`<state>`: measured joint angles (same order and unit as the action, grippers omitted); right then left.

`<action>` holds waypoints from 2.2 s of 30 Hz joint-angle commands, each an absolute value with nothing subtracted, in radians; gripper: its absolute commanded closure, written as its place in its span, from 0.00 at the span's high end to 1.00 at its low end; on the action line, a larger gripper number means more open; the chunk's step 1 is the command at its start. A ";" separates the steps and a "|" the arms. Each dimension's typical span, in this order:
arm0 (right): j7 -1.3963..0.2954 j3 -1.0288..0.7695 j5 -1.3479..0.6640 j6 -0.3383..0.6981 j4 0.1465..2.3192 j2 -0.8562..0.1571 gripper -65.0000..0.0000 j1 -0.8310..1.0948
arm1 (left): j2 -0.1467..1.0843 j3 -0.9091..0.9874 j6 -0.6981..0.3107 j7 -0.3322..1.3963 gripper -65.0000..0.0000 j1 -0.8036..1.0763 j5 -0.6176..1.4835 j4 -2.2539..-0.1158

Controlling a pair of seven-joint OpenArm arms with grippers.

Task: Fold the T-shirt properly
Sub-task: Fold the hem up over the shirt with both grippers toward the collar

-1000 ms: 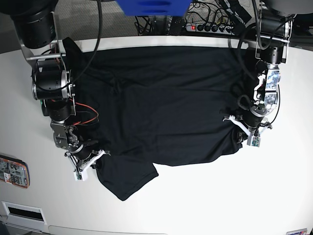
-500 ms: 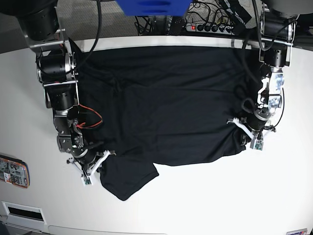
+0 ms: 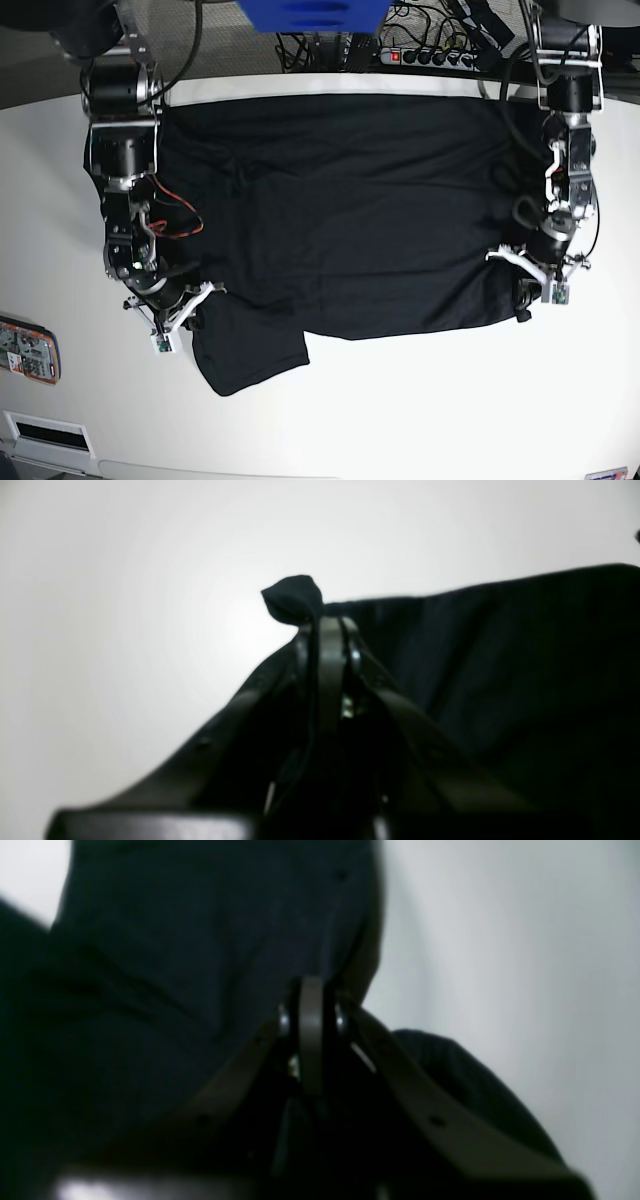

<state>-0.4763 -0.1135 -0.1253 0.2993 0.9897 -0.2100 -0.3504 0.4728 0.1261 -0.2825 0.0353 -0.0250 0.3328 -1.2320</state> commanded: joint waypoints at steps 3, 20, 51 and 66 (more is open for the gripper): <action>-0.441 -0.188 -0.137 0.294 1.125 -0.226 0.00 -0.315 | 0.484 0.162 -0.289 0.008 0.00 0.013 0.340 -1.307; -0.483 -0.338 -0.137 0.294 1.543 -0.226 0.00 -0.028 | 0.483 0.312 -0.289 0.007 0.00 0.206 0.340 -1.426; -0.478 -0.476 -0.137 0.294 1.856 -0.222 0.00 0.424 | 0.346 0.513 -0.291 0.007 0.00 0.550 0.340 -1.732; -0.481 -0.476 -0.136 0.294 1.911 -0.222 0.00 0.570 | 0.252 0.532 -0.291 0.005 0.00 0.662 0.338 -1.704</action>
<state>-0.5045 -0.4675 -0.1299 0.2989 1.8931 -0.2081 0.5686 0.2443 0.5232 -0.2928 0.0254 0.6460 0.3332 -1.6978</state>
